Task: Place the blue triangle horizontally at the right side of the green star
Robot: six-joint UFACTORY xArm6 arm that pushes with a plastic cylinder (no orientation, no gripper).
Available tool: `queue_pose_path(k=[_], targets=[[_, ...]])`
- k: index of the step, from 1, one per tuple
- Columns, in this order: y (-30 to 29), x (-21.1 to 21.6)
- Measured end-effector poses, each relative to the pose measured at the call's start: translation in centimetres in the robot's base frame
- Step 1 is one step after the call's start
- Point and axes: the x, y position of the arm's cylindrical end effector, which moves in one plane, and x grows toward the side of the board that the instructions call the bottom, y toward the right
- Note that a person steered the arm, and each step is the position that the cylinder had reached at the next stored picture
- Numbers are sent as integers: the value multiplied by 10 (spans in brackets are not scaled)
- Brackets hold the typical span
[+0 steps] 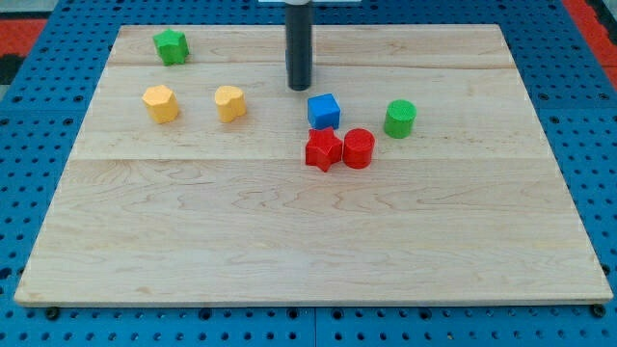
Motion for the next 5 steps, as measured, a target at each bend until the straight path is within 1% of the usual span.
queue_pose_path(k=[1, 3, 4, 5], targets=[[-8, -24], [6, -47], [7, -39], [36, -39]])
